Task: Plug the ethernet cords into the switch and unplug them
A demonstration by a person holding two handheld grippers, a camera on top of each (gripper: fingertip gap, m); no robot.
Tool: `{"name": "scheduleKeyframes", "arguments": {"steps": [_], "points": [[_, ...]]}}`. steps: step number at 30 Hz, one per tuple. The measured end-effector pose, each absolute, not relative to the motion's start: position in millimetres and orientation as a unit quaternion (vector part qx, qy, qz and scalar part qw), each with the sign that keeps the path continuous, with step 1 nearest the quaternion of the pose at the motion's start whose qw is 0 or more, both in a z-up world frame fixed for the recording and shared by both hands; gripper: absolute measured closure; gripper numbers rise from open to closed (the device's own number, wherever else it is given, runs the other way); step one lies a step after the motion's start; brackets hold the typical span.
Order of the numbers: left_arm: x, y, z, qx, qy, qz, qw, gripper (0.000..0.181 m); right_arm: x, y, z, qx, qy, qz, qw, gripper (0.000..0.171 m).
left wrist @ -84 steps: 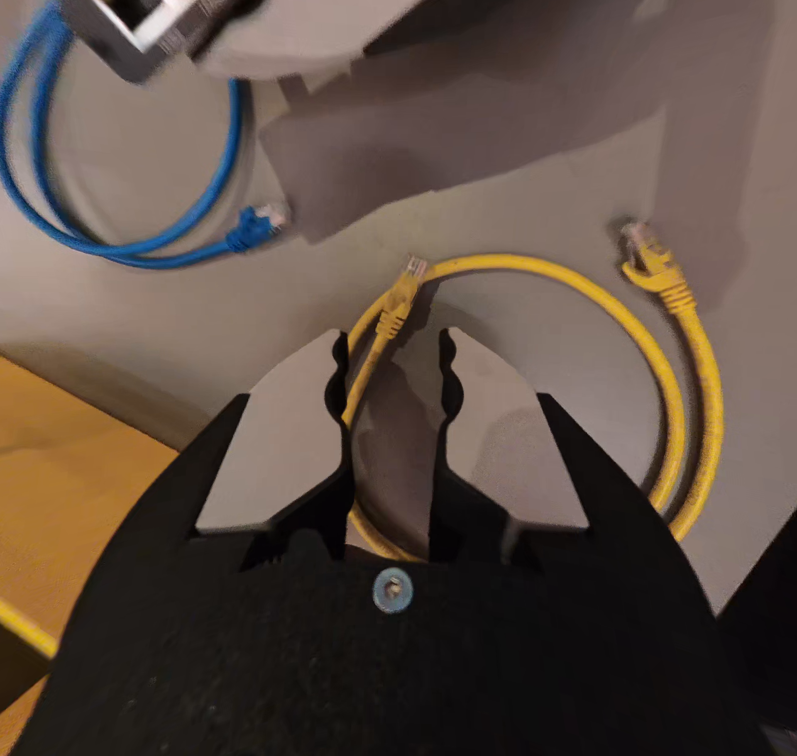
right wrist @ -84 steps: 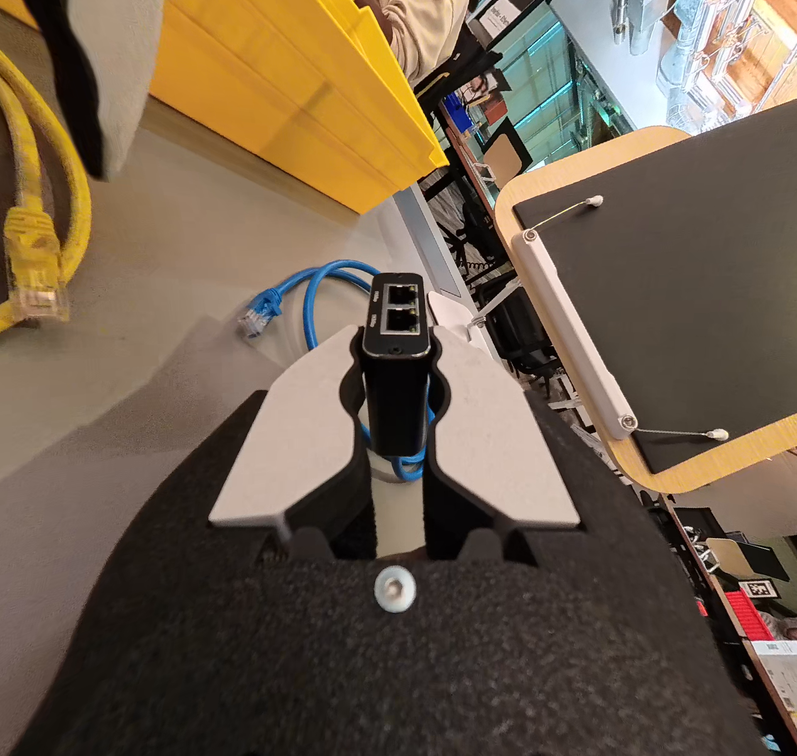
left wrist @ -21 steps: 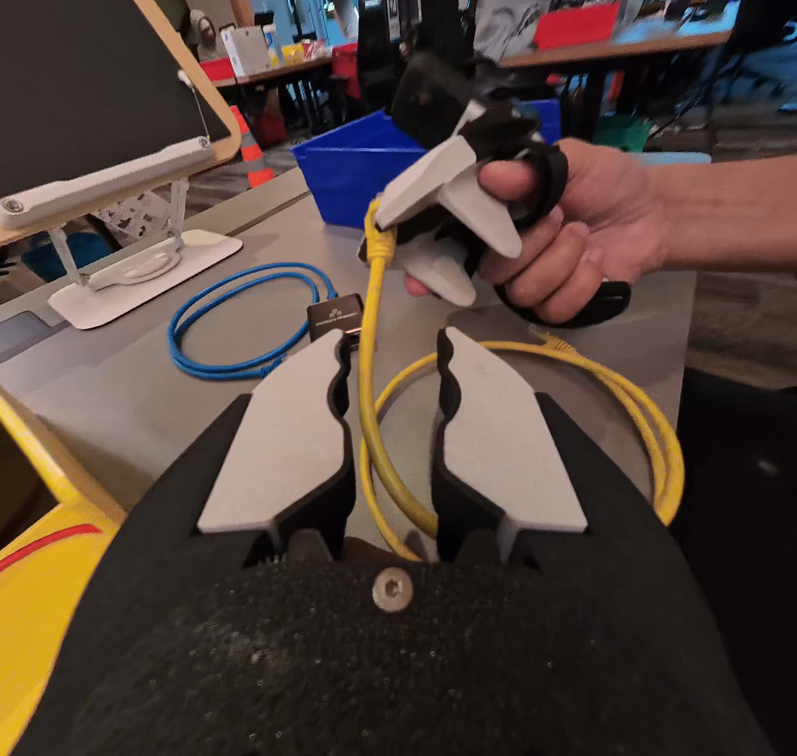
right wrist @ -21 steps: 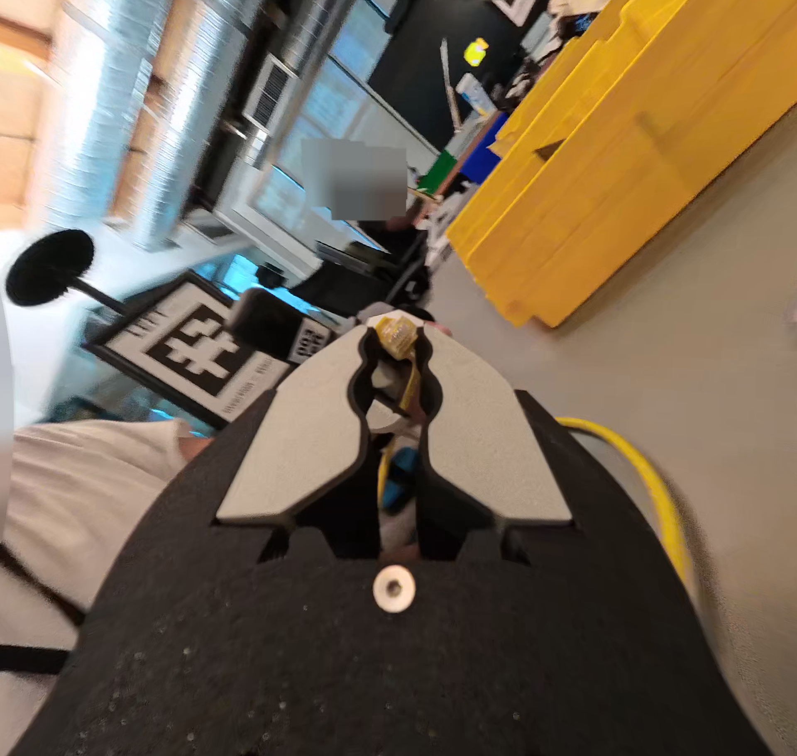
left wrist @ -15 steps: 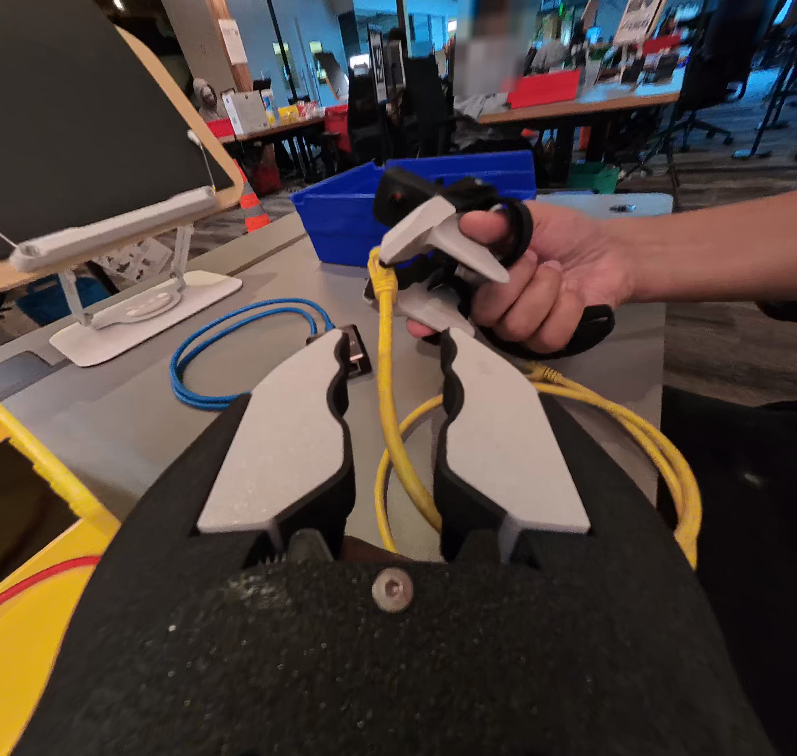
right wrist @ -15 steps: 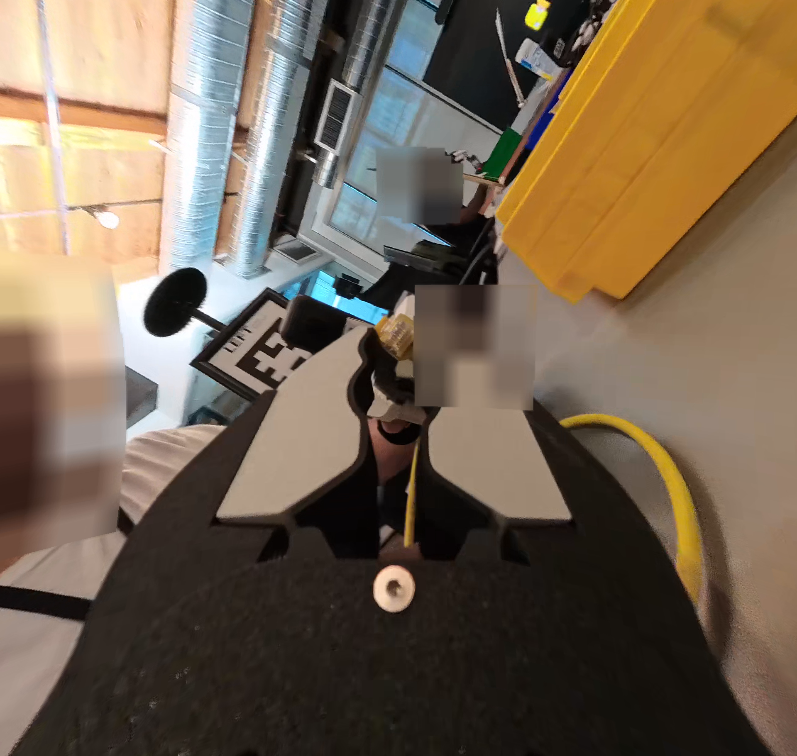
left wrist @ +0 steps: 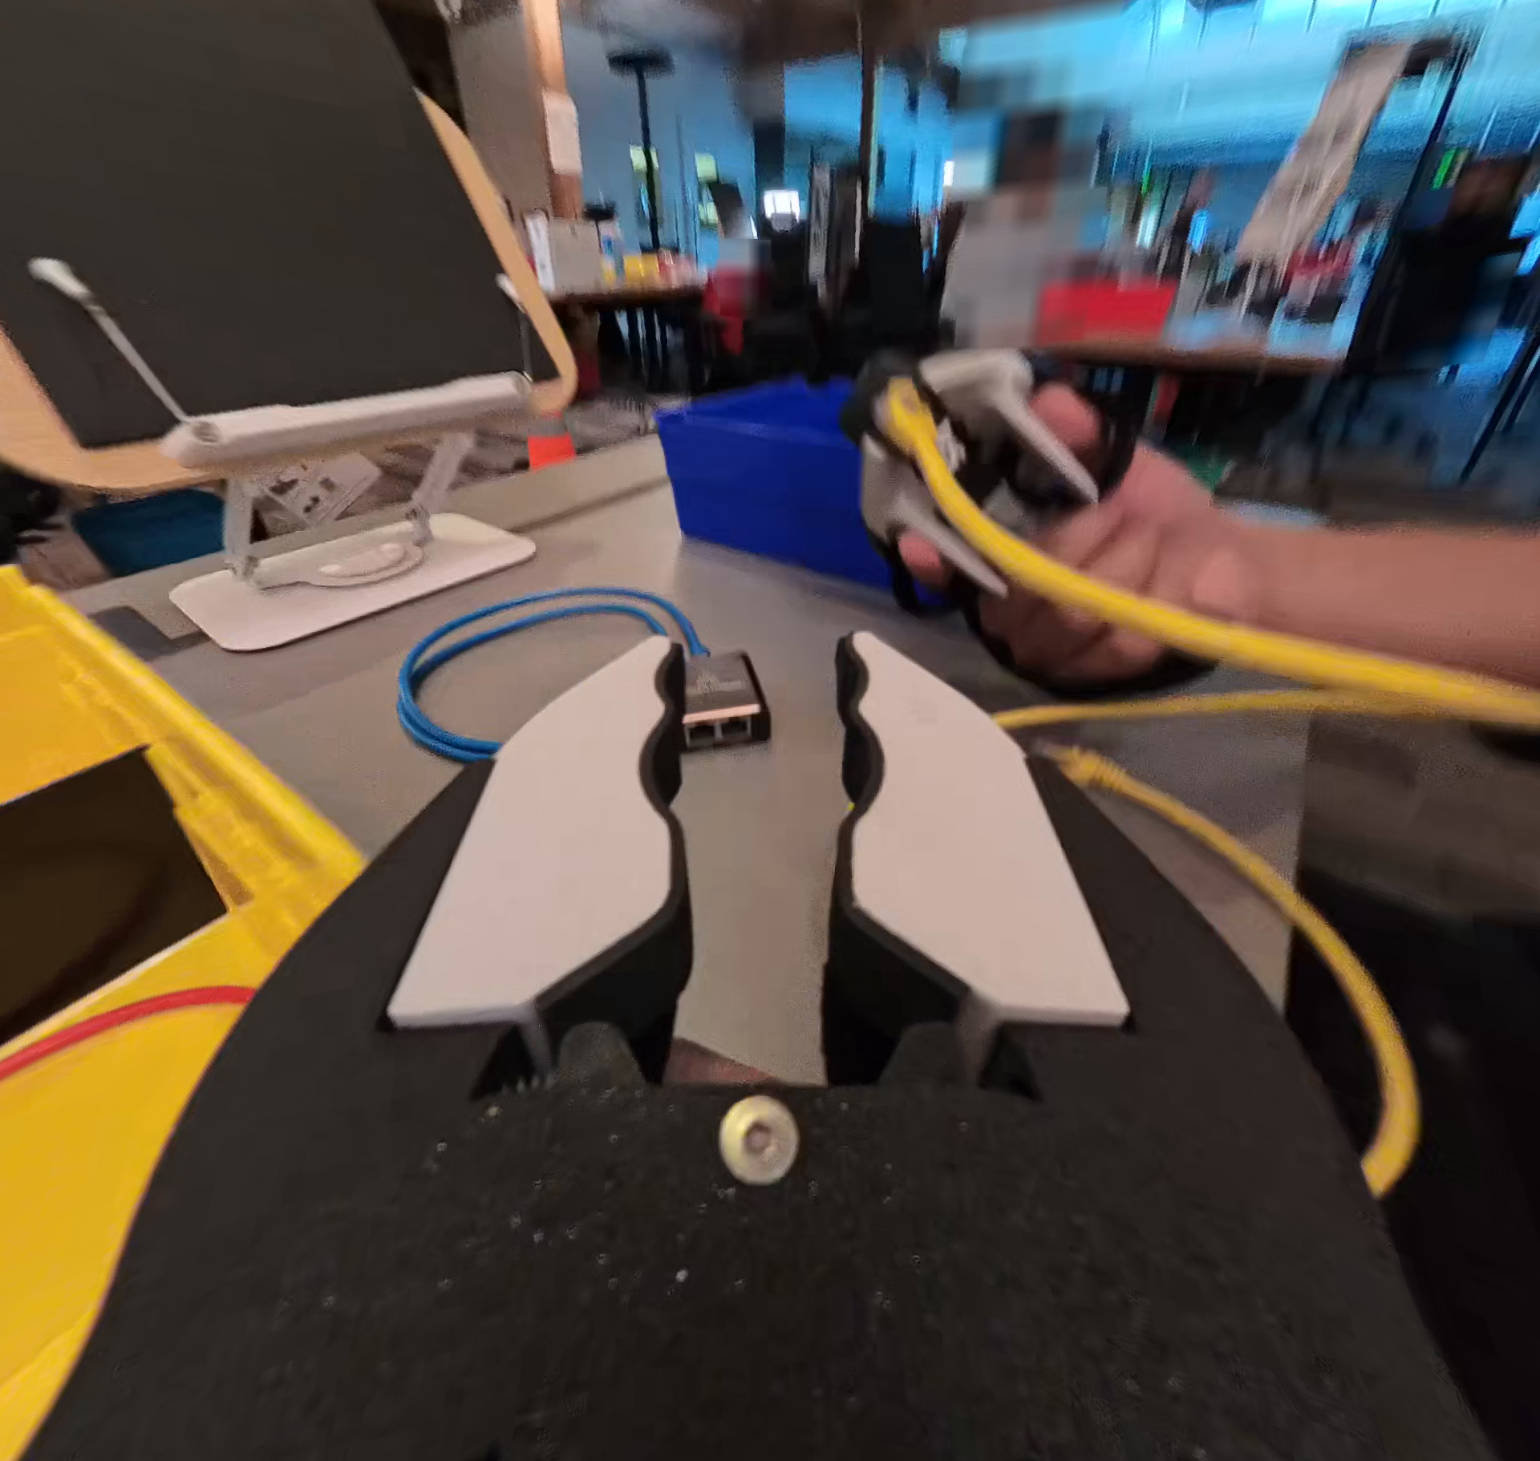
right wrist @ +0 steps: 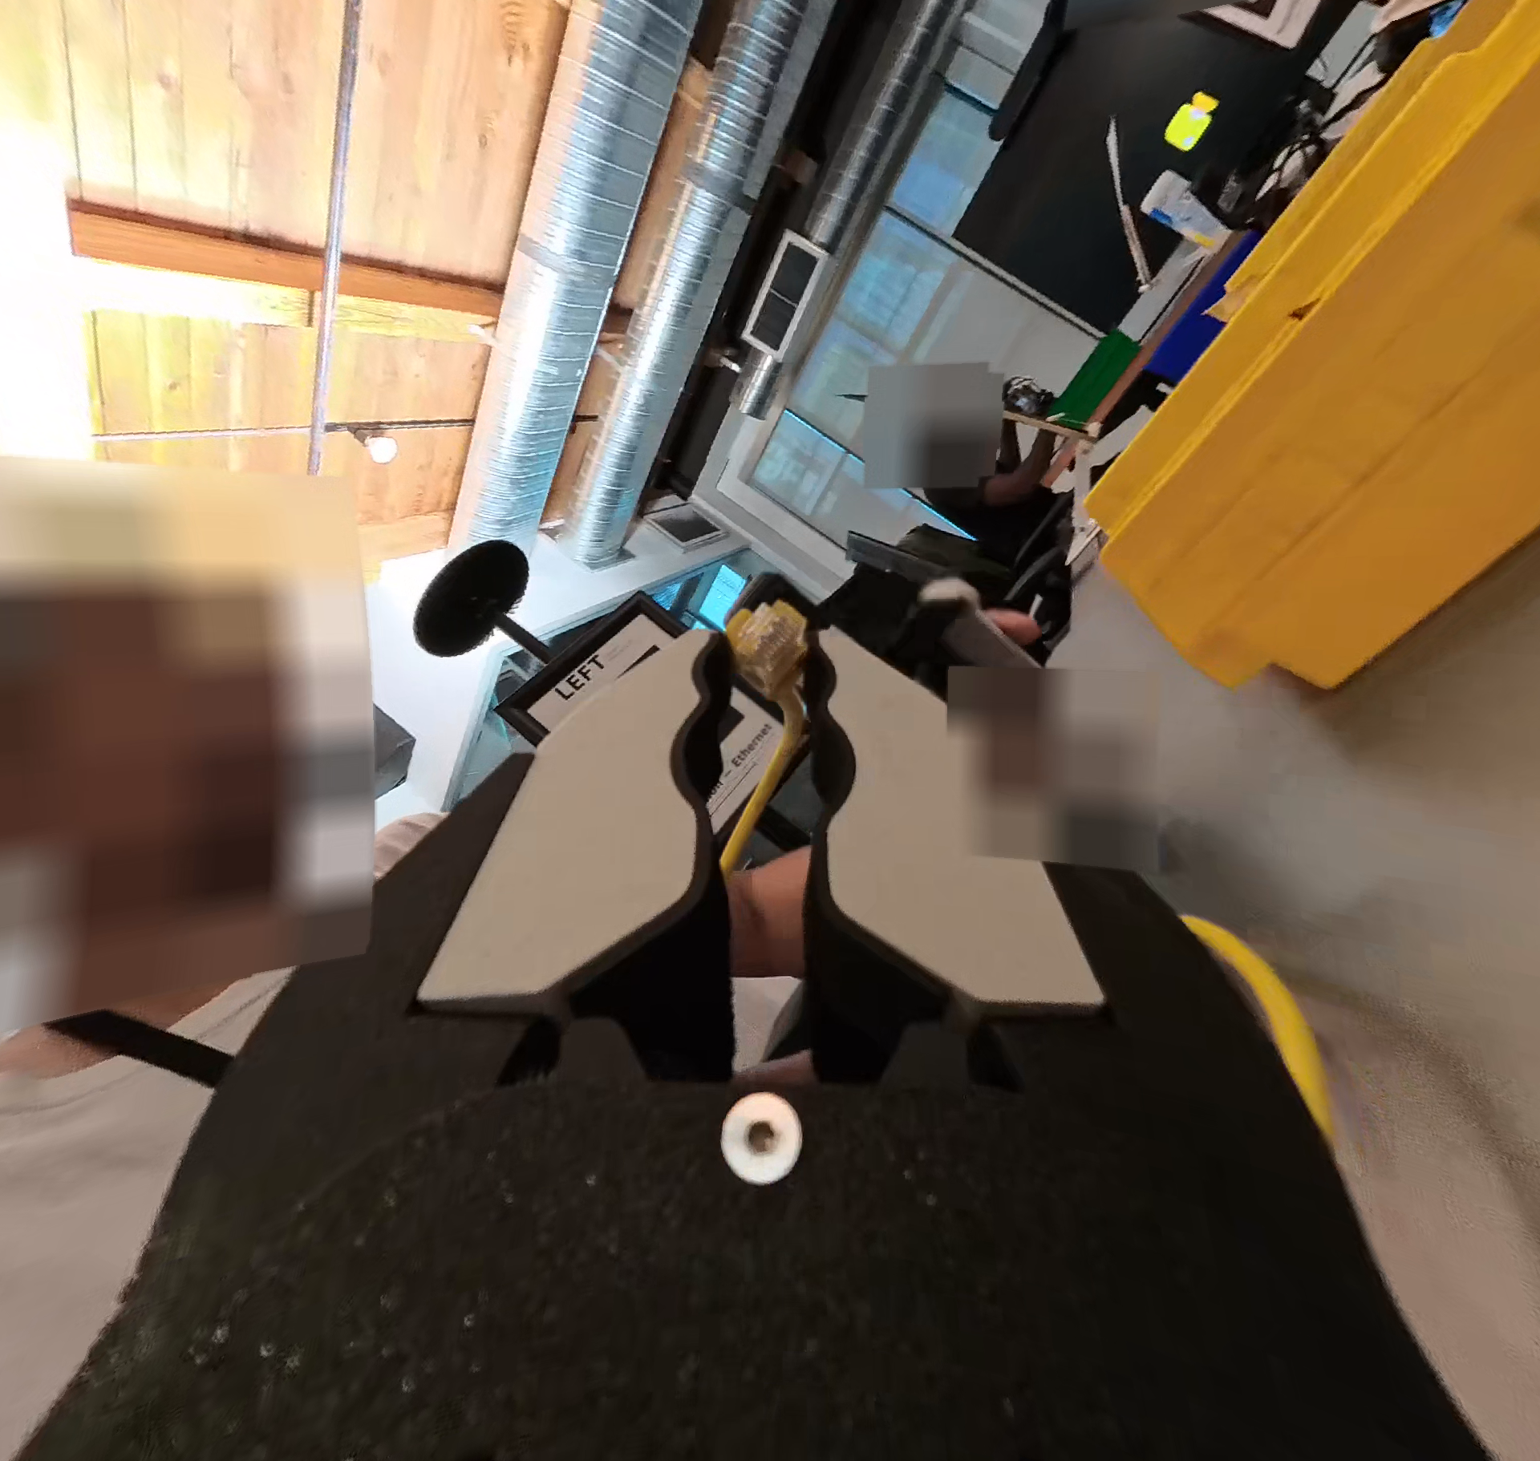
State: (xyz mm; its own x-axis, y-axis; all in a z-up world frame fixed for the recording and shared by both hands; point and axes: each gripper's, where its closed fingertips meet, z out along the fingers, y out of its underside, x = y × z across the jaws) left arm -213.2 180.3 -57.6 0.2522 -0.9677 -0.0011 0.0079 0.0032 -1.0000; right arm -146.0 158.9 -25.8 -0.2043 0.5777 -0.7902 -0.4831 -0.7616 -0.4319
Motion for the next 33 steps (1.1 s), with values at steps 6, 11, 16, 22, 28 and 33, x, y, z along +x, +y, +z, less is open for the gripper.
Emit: {"name": "scheduleKeyframes", "arguments": {"steps": [6,11,16,22,28,33], "points": [[-180,147,-65,-0.525,0.486,-0.38,0.586,0.145,-177,160,-38,-0.532,-0.016,0.784,0.319,0.154],[-189,158,-61,-0.541,0.457,-0.38,0.595,0.172,-183,164,-52,-0.554,-0.002,0.772,0.311,0.154],[-193,159,-58,-0.543,0.452,-0.39,0.591,0.174,-188,161,-55,-0.567,-0.007,0.769,0.294,0.154],[-188,156,-62,-0.538,0.46,-0.391,0.588,0.172,-193,157,-59,-0.574,-0.008,0.77,0.277,0.154],[-187,156,-67,-0.541,0.486,-0.37,0.577,0.176,-192,158,-62,-0.582,-0.016,0.766,0.273,0.152],[-197,165,-59,-0.549,0.48,-0.35,0.587,0.175,-171,167,-60,-0.644,-0.095,0.669,0.358,0.146]]}}
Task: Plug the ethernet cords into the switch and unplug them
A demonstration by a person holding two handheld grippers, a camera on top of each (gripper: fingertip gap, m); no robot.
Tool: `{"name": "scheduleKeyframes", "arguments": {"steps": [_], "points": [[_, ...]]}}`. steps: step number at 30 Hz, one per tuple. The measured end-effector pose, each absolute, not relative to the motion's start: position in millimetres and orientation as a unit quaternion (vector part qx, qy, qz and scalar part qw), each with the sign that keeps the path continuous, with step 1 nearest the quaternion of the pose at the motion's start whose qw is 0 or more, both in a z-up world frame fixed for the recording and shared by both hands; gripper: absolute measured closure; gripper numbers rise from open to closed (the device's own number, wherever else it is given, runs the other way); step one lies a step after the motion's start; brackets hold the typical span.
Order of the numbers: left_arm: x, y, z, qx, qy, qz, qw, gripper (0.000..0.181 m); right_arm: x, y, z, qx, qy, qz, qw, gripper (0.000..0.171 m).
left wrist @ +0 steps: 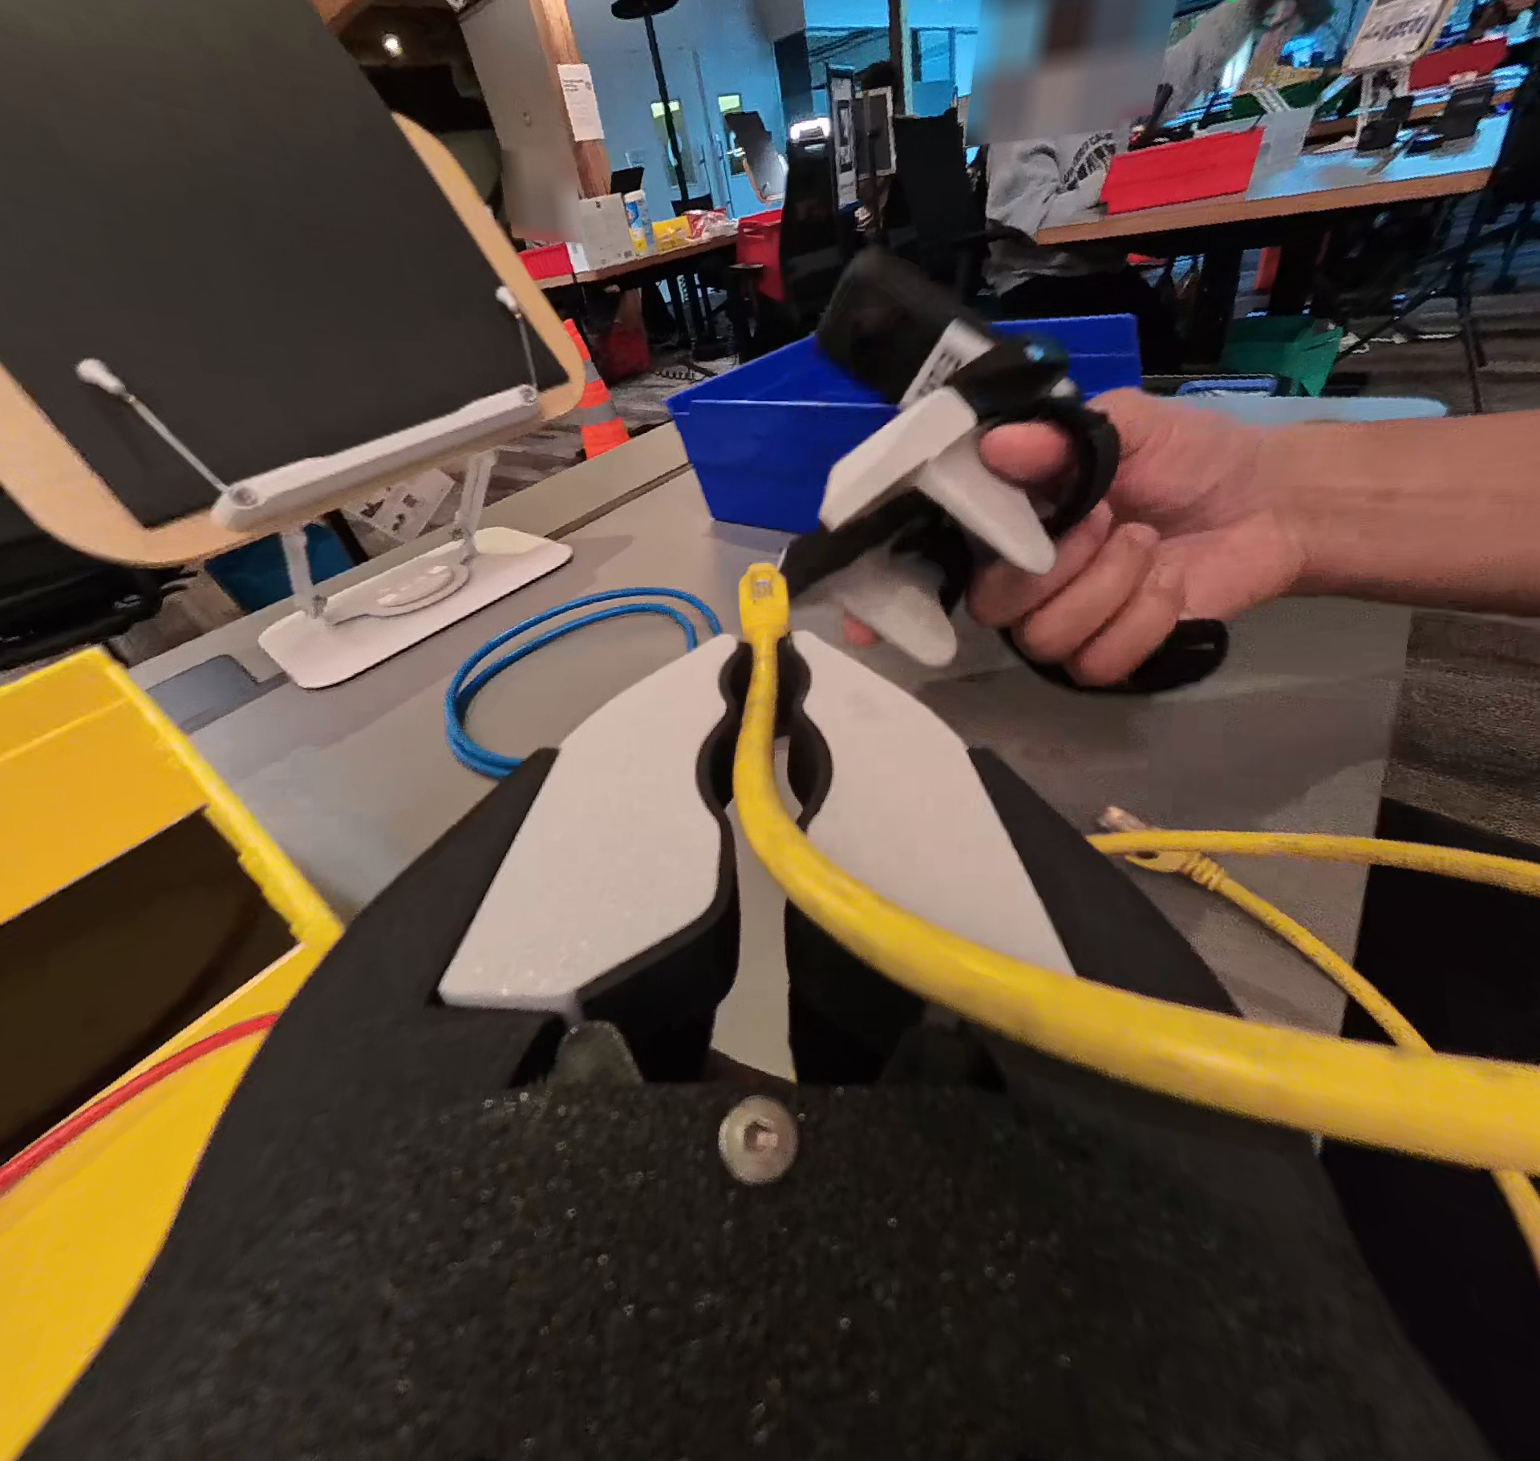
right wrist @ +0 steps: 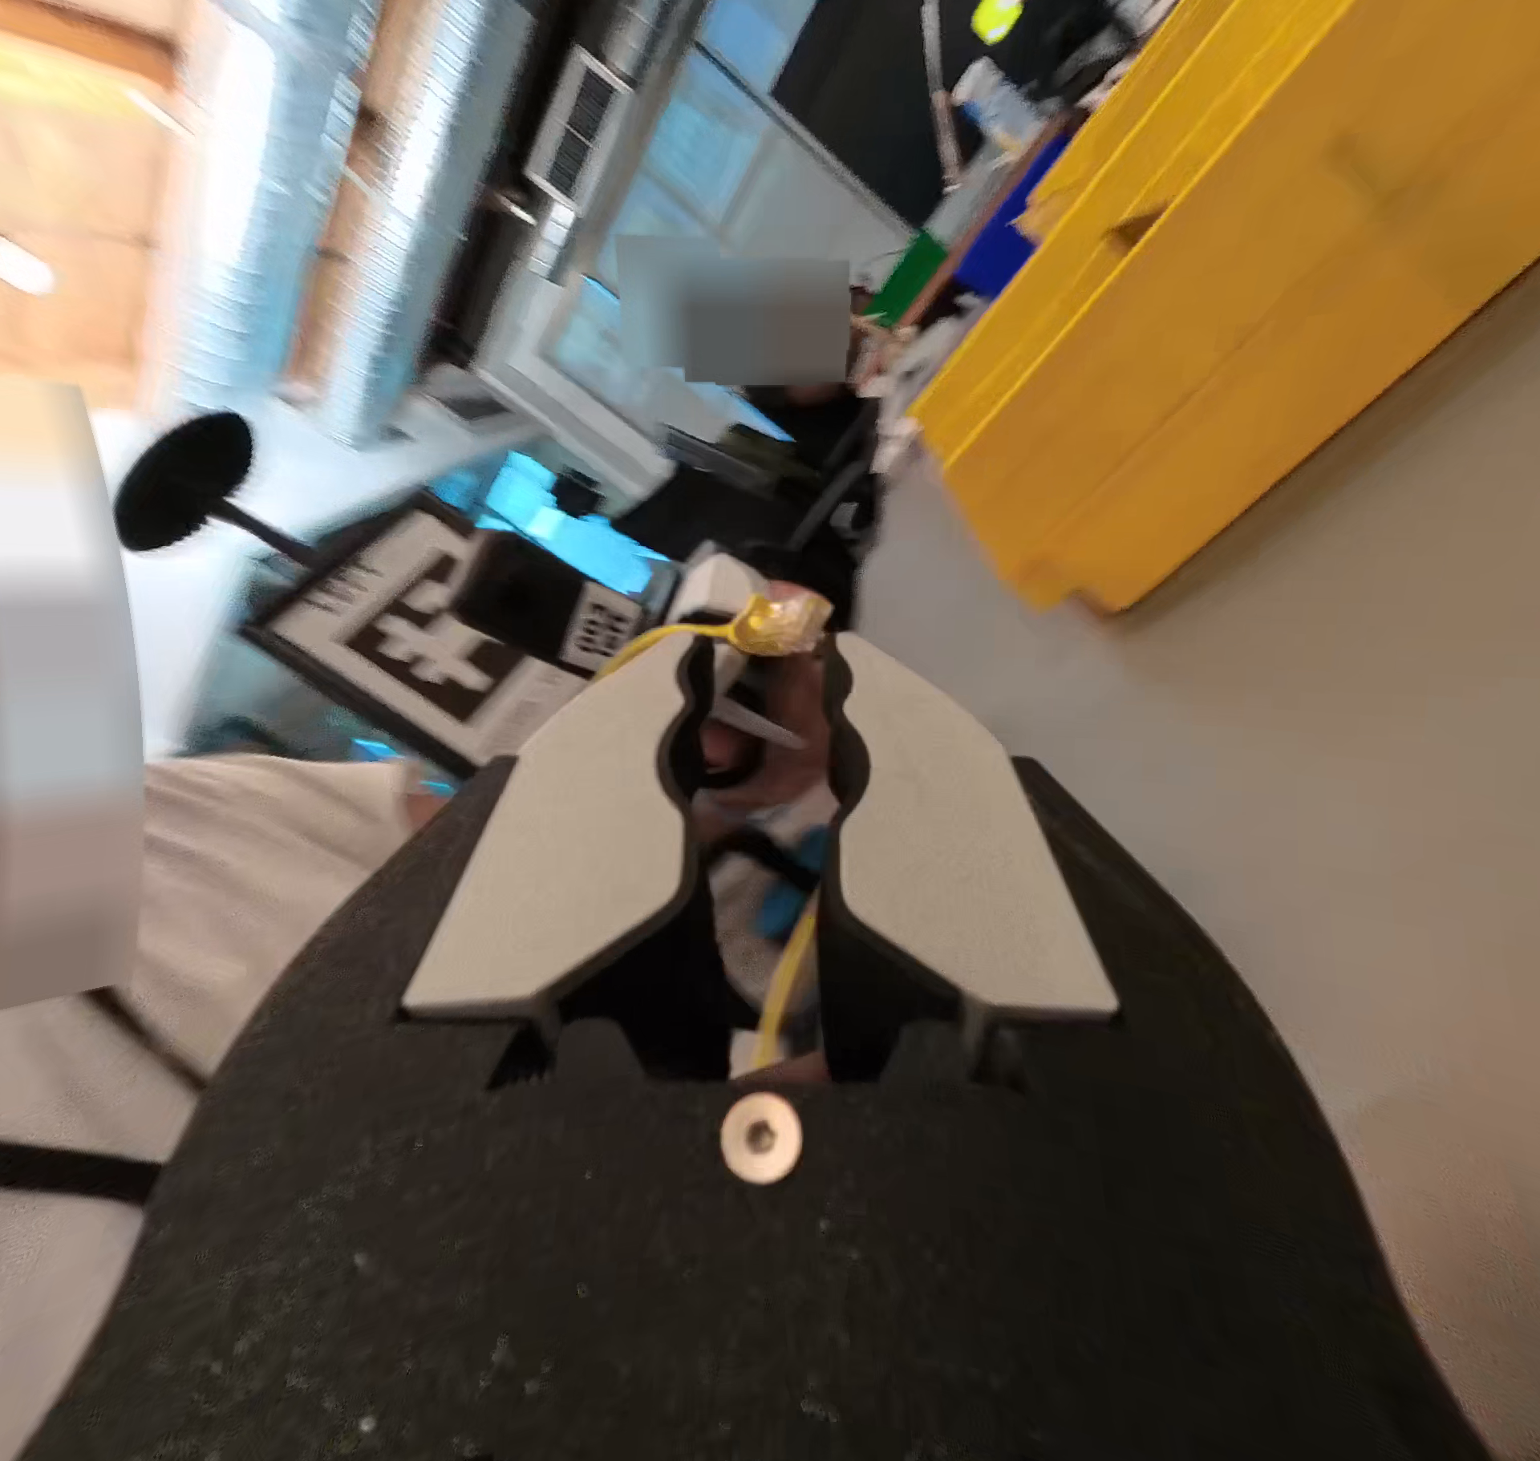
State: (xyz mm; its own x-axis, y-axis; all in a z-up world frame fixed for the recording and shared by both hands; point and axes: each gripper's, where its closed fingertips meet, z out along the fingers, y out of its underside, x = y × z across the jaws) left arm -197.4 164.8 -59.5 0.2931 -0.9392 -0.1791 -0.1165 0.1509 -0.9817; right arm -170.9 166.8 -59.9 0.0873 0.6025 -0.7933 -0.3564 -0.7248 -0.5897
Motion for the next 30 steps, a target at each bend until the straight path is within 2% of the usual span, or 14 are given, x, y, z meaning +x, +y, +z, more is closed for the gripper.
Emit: {"name": "scheduleKeyframes", "arguments": {"steps": [2,4,6,8,12,18,20,22,26,30], "points": [[-204,173,-63,-0.565,0.471,-0.35,0.58,0.176,-149,181,-69,-0.707,-0.142,0.544,0.43,0.137],[-206,178,-66,-0.578,0.464,-0.354,0.571,0.176,-121,199,-88,-0.767,-0.192,0.363,0.492,0.126],[-205,178,-71,-0.583,0.464,-0.362,0.56,0.176,-92,214,-119,-0.818,-0.23,0.178,0.496,0.112],[-201,176,-76,-0.582,0.474,-0.364,0.552,0.175,-75,222,-147,-0.849,-0.225,0.093,0.468,0.106],[-196,171,-88,-0.579,0.5,-0.347,0.542,0.175,-66,230,-176,-0.881,-0.197,0.096,0.418,0.094],[-195,183,-98,-0.613,0.482,-0.34,0.525,0.175,-70,237,-197,-0.903,-0.234,0.083,0.351,0.085],[-195,187,-102,-0.626,0.474,-0.343,0.516,0.175,-74,242,-196,-0.9,-0.237,0.084,0.356,0.09],[-193,191,-107,-0.636,0.468,-0.343,0.509,0.175,-79,244,-196,-0.897,-0.247,0.091,0.356,0.103],[-189,197,-113,-0.654,0.459,-0.327,0.504,0.176,-77,246,-190,-0.892,-0.237,0.101,0.37,0.103],[-182,196,-110,-0.648,0.467,-0.316,0.511,0.176,-101,229,-163,-0.862,-0.219,0.245,0.385,0.103]]}}
